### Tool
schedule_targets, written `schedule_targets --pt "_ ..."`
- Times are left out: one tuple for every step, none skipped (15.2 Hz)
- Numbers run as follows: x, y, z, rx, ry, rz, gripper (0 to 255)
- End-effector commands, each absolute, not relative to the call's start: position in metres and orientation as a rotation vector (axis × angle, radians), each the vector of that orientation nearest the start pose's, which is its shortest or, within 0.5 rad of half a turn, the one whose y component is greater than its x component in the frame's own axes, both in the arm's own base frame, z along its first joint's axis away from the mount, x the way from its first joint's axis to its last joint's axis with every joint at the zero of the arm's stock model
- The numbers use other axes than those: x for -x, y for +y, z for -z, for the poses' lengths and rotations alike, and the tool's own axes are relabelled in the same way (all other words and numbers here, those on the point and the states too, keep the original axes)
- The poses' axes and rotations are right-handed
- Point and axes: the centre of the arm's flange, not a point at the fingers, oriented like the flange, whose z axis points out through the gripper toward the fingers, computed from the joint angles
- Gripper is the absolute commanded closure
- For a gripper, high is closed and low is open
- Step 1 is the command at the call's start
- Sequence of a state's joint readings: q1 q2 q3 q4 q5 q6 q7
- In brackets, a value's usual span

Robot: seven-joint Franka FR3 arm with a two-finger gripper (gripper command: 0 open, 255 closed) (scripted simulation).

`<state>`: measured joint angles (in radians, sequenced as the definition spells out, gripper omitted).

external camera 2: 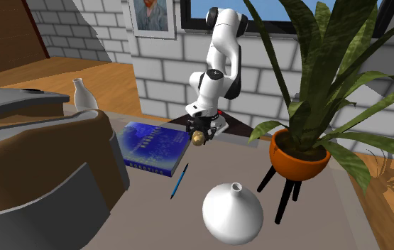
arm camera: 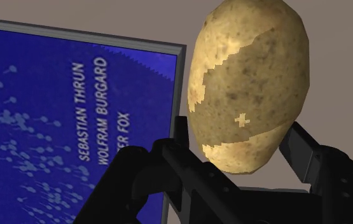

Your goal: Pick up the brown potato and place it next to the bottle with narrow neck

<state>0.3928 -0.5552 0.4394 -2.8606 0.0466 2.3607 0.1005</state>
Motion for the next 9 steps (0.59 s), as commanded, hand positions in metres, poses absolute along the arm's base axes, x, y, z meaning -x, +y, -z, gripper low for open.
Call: schedule_targets --pt "-0.241 0.236 -0.331 3.139 -1.041 0.155 255" --pt "-0.241 0.236 -0.331 3.139 -1.041 0.155 255" --pt "-0.241 0.236 -0.331 3.139 -1.041 0.155 255" --pt "-0.241 0.236 -0.331 3.139 -1.041 0.155 255" --pt "-0.241 0.236 -0.331 3.139 -1.041 0.156 255" --pt "-0.242 0.236 -0.331 3.139 -1.041 0.156 255" --pt "-0.242 0.236 -0.337 3.139 -1.041 0.156 255" --pt "-0.242 0.236 -0.342 3.139 -1.041 0.156 255" --pt "-0.242 0.236 -0.347 3.139 -1.041 0.156 255"
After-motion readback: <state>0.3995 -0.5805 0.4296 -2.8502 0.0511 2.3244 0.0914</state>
